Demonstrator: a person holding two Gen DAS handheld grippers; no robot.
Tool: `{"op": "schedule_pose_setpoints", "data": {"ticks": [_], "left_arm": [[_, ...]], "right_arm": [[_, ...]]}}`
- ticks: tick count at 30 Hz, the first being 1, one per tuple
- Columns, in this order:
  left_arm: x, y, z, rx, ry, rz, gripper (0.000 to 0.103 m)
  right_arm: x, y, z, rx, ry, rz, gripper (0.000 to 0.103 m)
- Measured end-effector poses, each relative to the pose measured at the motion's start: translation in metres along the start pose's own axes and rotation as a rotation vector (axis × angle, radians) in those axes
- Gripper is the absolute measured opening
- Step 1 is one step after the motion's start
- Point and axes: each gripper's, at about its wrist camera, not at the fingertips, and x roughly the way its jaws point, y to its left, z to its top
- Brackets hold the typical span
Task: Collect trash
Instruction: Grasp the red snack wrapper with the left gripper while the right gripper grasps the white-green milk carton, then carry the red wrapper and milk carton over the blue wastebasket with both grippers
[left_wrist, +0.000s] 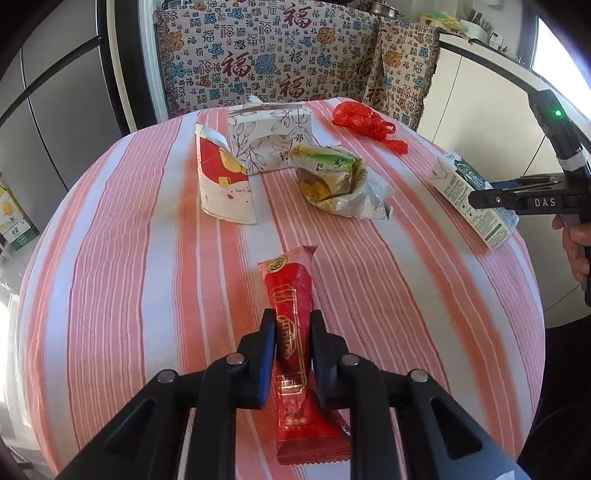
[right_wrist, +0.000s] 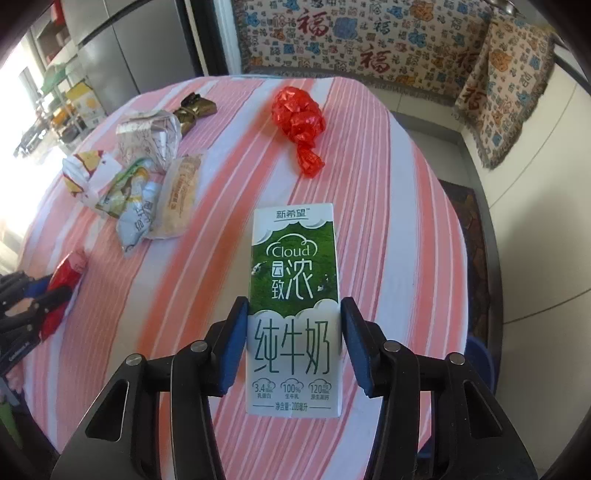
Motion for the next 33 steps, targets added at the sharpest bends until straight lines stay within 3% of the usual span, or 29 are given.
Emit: {"op": "schedule_pose_setpoints", "data": {"ticks": [7, 15, 24, 33], "left_arm": [[-0.024, -0.012, -0.004, -0.03, -0.077, -0.055, 0.014], [-0.036, -0.073, 0.011, 0.029, -0.131, -0.138, 0.013], [-0.026, -0.156, 0.031, 0.102, -0.138, -0.264, 0.013], [-0.006, -0.251, 0.058, 0.194, -0.111, -0.402, 0.013]], "right_arm": [[-0.041, -0.009, -0.022, 0.041, -0.071, 0.089, 0.05], [-0.073, -0.035, -0.053, 0.104, -0.129, 0.123, 0.05], [-0.111, -0.109, -0.096, 0.218, -0.179, 0.047, 0.05], [-0.118, -0.201, -0.143, 0.375, -0.166, -0.048, 0.051]]}}
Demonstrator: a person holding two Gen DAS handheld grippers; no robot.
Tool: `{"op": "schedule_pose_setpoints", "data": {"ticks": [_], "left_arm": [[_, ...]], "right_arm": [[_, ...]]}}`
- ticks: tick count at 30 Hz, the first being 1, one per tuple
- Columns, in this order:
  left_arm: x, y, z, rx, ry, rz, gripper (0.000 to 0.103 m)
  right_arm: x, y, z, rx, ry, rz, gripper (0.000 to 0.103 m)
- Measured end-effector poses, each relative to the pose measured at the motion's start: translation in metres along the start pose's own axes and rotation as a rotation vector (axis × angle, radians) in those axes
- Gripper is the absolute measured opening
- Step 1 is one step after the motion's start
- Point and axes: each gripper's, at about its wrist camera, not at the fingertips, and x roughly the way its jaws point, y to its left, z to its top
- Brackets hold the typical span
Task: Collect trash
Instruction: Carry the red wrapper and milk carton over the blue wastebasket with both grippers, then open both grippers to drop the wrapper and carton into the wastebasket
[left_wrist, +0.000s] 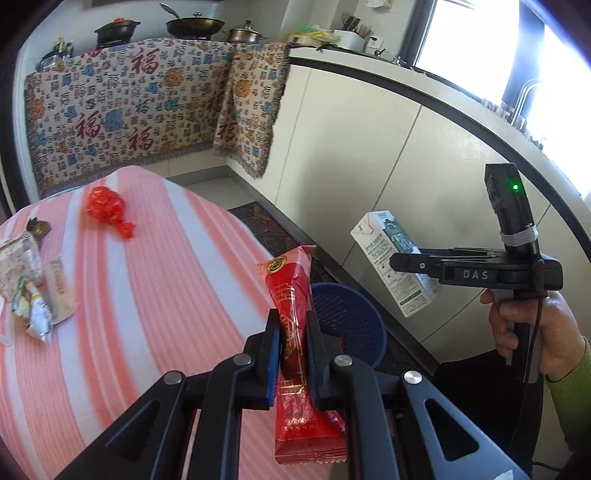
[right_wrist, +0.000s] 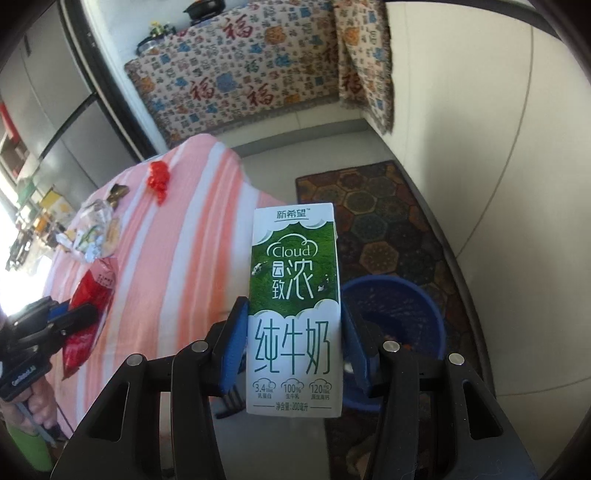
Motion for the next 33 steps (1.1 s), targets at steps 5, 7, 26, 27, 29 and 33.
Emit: {"op": "schedule_pose_setpoints", "data": {"ticks": [5, 7, 26, 27, 29, 33], "left_arm": [[0.041, -0.031, 0.013, 0.021, 0.032, -0.068, 0.013], [0.06, -0.043, 0.017, 0.031, 0.045, -0.086, 0.012], [0.193, -0.077, 0.016, 0.075, 0.161, -0.09, 0.013], [0.197, -0.077, 0.017, 0.077, 0.159, -0.093, 0.014], [0.206, -0.078, 0.017, 0.067, 0.162, -0.098, 0.03], [0.208, -0.076, 0.019, 0.031, 0.157, -0.084, 0.049]], "right_arm": [[0.005, -0.045, -0.006, 0.055, 0.005, -0.043, 0.051], [0.007, -0.061, -0.009, 0.077, 0.006, -0.051, 0.051], [0.058, -0.147, -0.019, 0.281, 0.046, 0.009, 0.053], [0.059, -0.149, -0.02, 0.285, 0.049, 0.013, 0.054], [0.063, -0.154, -0.02, 0.302, 0.044, 0.024, 0.071], [0.061, -0.158, -0.022, 0.323, 0.035, 0.009, 0.075]]}}
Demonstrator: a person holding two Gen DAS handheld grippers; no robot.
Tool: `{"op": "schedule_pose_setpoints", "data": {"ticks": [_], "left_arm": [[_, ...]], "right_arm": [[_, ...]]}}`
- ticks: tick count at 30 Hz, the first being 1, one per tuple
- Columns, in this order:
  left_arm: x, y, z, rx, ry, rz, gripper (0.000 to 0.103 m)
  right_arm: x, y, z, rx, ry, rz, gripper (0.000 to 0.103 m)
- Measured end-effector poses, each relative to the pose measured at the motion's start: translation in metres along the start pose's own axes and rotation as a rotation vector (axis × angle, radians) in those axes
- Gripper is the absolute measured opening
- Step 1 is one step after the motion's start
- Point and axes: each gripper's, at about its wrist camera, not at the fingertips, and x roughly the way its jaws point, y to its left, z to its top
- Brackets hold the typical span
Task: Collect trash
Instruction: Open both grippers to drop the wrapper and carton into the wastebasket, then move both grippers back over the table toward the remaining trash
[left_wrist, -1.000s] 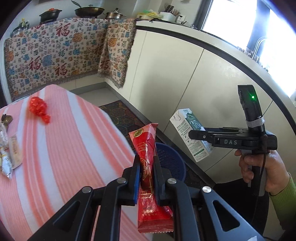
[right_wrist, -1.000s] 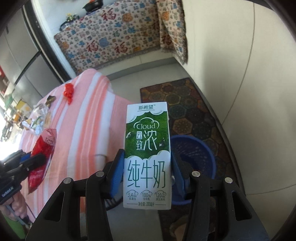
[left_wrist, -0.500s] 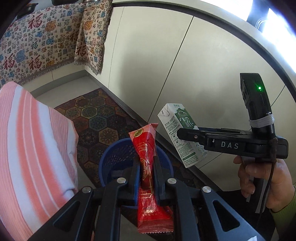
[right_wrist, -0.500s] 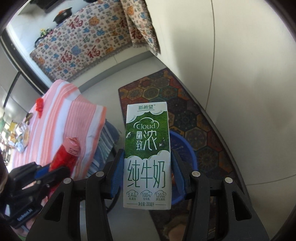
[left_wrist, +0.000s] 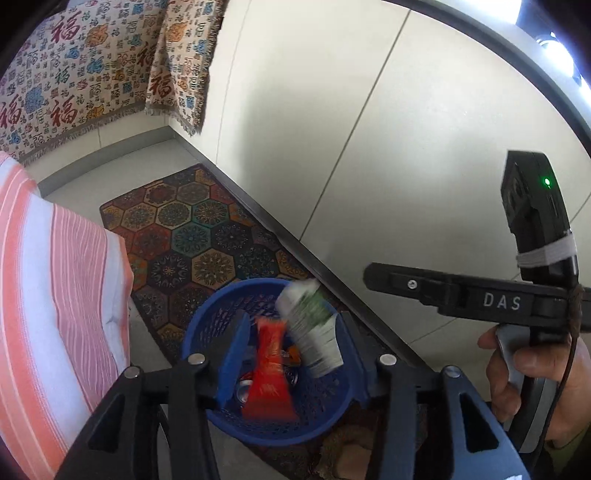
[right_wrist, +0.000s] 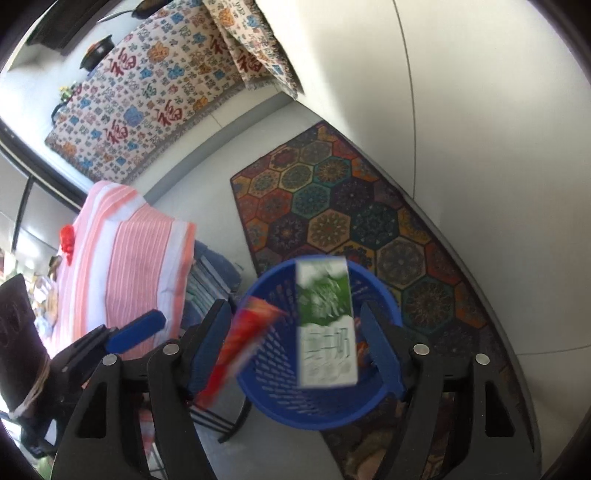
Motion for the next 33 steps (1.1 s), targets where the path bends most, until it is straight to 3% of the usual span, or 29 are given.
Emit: {"op": "schedule_pose_setpoints", "data": {"ticks": [6, 9, 12, 16, 21, 26, 29, 33], "left_arm": [[-0.043, 0.004, -0.005, 0.01, -0.047, 0.04, 0.049], [-0.078, 0.013, -0.017, 0.026, -0.082, 0.082, 0.056], [-0.114, 0.032, -0.038, 0.017, -0.11, 0.147, 0.059], [-0.159, 0.074, -0.074, -0.05, -0.125, 0.254, 0.059], [-0.204, 0.136, -0.121, -0.178, -0.115, 0.388, 0.059], [-0.246, 0.191, -0.163, -0.267, -0.113, 0.534, 0.059], [-0.265, 0.221, -0.183, -0.319, -0.12, 0.611, 0.059], [-0.283, 0.253, -0.203, -0.395, -0.119, 0.648, 0.06]], "right_arm": [[-0.009, 0.008, -0.004, -0.044, -0.04, -0.062, 0.081], [-0.009, 0.025, -0.008, -0.103, -0.049, -0.094, 0.084], [-0.012, 0.052, -0.014, -0.2, -0.082, -0.139, 0.09], [-0.018, 0.101, -0.033, -0.356, -0.145, -0.178, 0.091], [-0.018, 0.184, -0.067, -0.519, -0.158, -0.068, 0.091], [-0.008, 0.269, -0.11, -0.643, -0.096, 0.091, 0.092], [0.008, 0.316, -0.133, -0.709, -0.048, 0.137, 0.092], [0.037, 0.364, -0.154, -0.771, 0.011, 0.135, 0.092]]}}
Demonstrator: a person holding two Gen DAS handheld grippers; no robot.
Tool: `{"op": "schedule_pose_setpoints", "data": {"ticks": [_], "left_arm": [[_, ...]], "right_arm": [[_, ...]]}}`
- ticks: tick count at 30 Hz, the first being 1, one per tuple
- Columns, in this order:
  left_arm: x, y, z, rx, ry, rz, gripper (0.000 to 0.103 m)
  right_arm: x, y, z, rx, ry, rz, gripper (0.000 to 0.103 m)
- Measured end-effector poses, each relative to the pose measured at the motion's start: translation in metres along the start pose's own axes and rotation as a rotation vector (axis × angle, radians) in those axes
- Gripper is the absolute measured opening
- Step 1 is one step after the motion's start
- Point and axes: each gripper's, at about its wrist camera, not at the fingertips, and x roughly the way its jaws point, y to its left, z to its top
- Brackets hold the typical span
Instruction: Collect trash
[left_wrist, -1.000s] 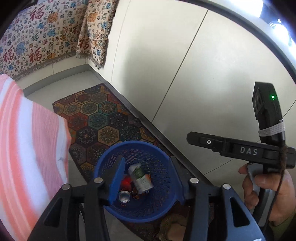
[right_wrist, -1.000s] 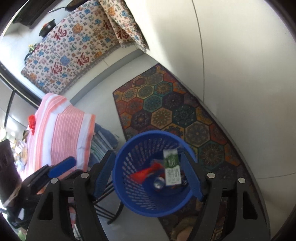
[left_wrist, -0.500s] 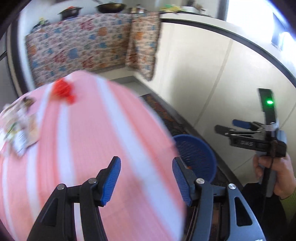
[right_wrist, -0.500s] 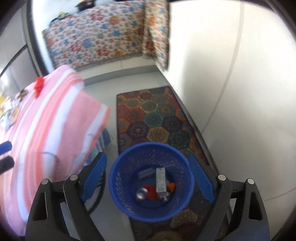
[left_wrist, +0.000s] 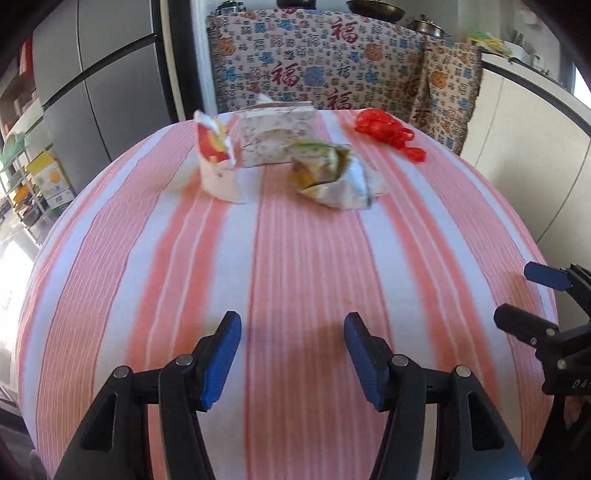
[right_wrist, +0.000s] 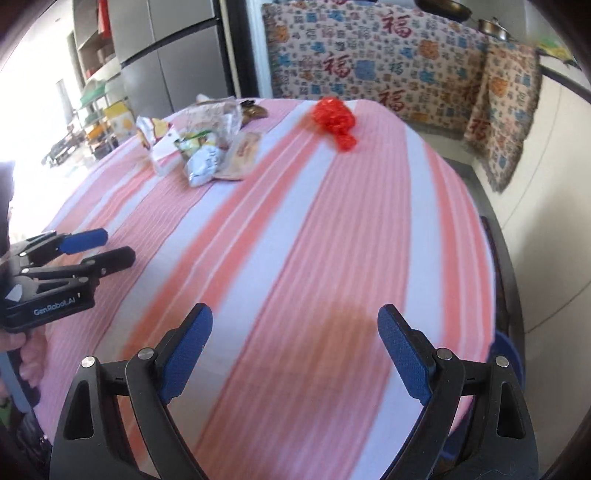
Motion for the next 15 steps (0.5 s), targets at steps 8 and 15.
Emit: {"op": "schedule_pose_setpoints", "data": {"ticks": [8, 15], "left_arm": [[0.003, 0.024, 0.003, -0.006, -0.01, -0.003, 0.076], [0.023, 0.025, 0.025, 0.018, 0.0, 0.0, 0.084]], "right_arm": [[0.028, 0.03, 0.012, -0.034, 0.011, -0.042, 0.103], [0.028, 0.027, 0.015, -0.024, 0.012, -0.036, 0.103]]}}
